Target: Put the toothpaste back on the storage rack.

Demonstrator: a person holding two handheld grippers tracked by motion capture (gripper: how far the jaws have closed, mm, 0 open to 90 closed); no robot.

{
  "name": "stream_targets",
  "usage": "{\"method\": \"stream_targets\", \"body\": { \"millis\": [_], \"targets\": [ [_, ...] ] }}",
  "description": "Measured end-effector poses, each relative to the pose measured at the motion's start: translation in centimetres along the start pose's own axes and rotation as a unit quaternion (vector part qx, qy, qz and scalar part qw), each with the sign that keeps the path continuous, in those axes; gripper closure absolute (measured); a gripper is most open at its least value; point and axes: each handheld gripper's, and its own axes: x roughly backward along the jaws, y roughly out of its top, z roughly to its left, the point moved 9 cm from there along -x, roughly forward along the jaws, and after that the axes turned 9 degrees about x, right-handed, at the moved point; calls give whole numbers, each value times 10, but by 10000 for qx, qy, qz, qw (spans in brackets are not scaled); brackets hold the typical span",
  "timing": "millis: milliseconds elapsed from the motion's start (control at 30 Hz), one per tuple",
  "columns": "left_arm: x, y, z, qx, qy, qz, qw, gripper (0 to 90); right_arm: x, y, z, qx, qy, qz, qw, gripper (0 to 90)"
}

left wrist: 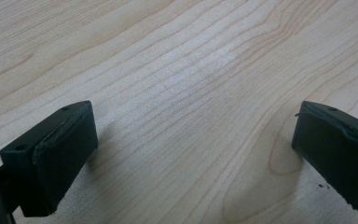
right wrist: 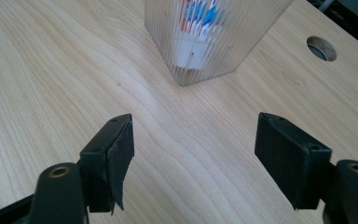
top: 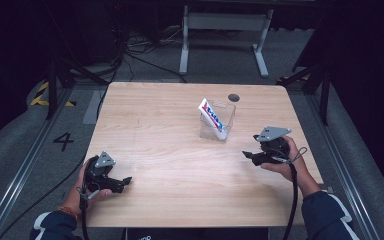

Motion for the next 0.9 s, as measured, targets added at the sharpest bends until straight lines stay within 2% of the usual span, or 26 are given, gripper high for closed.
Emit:
{"method": "stream_targets", "body": {
  "millis": [333,633,900],
  "targets": [
    [0,0,0,0,2,-2,10000,5,7,-14,0,-24,-116,-38,9999,291],
    [0,0,-1,33,-1,3,10000,5,12,-35,3,-94,-143,58,9998,291],
    [0,0,-1,32,0,2,10000,5,18,-55,4,-259,-169,141,9994,291]
  ]
}}
